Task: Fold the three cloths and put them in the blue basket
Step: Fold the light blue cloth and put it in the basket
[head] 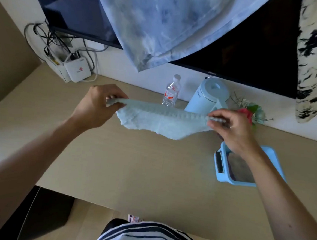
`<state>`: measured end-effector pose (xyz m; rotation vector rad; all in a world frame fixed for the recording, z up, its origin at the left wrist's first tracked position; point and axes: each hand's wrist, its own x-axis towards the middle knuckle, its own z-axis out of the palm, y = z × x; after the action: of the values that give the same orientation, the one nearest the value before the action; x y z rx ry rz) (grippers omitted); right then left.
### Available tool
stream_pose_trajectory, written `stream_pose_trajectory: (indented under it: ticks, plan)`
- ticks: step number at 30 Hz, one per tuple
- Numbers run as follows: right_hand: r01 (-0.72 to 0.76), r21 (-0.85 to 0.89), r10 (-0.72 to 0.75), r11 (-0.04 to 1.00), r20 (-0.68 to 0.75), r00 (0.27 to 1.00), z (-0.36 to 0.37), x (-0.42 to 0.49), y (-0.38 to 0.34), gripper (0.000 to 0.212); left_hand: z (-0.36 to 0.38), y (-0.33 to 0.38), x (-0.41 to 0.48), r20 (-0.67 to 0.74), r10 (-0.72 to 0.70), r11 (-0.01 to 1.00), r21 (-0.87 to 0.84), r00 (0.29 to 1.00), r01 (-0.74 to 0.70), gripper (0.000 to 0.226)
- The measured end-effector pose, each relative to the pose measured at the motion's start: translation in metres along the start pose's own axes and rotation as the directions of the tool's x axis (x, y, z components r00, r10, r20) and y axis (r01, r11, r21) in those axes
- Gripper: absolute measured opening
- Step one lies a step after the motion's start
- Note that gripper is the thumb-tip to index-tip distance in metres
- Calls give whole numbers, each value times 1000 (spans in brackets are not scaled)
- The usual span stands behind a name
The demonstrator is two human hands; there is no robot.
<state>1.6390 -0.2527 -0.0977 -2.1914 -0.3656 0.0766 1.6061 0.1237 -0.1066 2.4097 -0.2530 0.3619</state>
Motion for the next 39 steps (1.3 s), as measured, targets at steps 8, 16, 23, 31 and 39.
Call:
stream_pose_trajectory:
  ticks: [8,16,23,31,39]
  plan:
    - [-198,-51,201,979,434,878,84,-65,73,13,56,-72,-105,413,-134,991,33,901,132,15]
    - [-389,-213,442,896,504,742,165,-106,146,13,119,-102,-168,584,-415,904,183,697,385,13]
    - [-354,-140,380,925,382,842,163,-64,143,11,131,-116,-135,457,-439,892,119,774,436,9]
    - [-398,-202,441,895,273,855,186,-17,159,12,155,-139,-114,309,-528,845,99,791,525,12]
    - [-494,-216,521,842,93,849,201,-16,177,19,174,-151,-120,243,-605,795,136,758,592,28]
